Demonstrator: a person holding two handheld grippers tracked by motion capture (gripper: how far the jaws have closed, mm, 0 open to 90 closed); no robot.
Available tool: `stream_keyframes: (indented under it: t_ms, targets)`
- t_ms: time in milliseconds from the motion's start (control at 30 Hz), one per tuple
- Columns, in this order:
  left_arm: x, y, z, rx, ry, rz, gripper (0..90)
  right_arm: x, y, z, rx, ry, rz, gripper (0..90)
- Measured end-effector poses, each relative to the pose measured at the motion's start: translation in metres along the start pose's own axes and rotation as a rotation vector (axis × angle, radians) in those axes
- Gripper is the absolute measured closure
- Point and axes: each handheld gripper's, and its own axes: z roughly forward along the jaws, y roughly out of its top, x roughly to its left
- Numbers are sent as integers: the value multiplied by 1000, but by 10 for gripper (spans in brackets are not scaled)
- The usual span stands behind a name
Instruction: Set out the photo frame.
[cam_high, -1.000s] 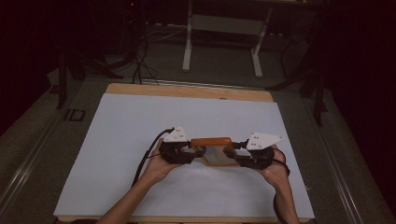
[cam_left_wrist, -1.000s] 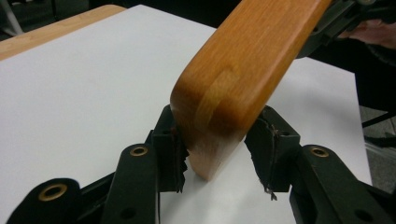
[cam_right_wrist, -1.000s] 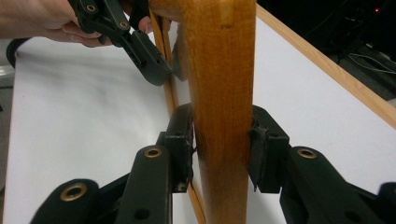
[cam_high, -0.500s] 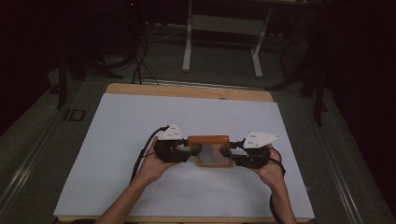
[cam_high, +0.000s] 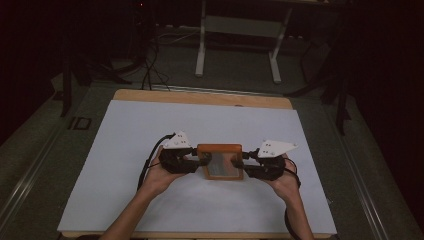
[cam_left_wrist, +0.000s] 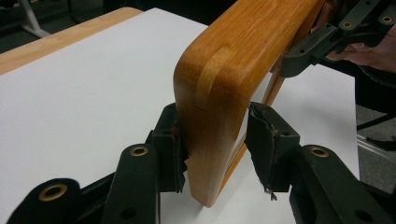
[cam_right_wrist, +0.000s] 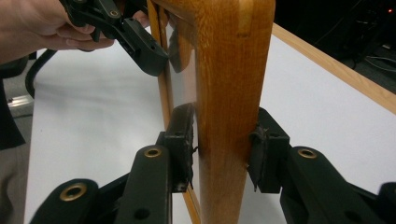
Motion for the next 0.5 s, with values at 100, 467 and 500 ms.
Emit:
stream_keyframes:
  t_ms: [100,467,500]
  targets:
    - [1,0,-2,2,2,-8,582,0,0,3,-5,8,17,644]
    - [7,0,-11,-14,-12,-47,588,-1,0,9,-23,27,74,643]
    - [7,0,-11,-15,-11,-49,589,-1,0,10,-26,32,82,643]
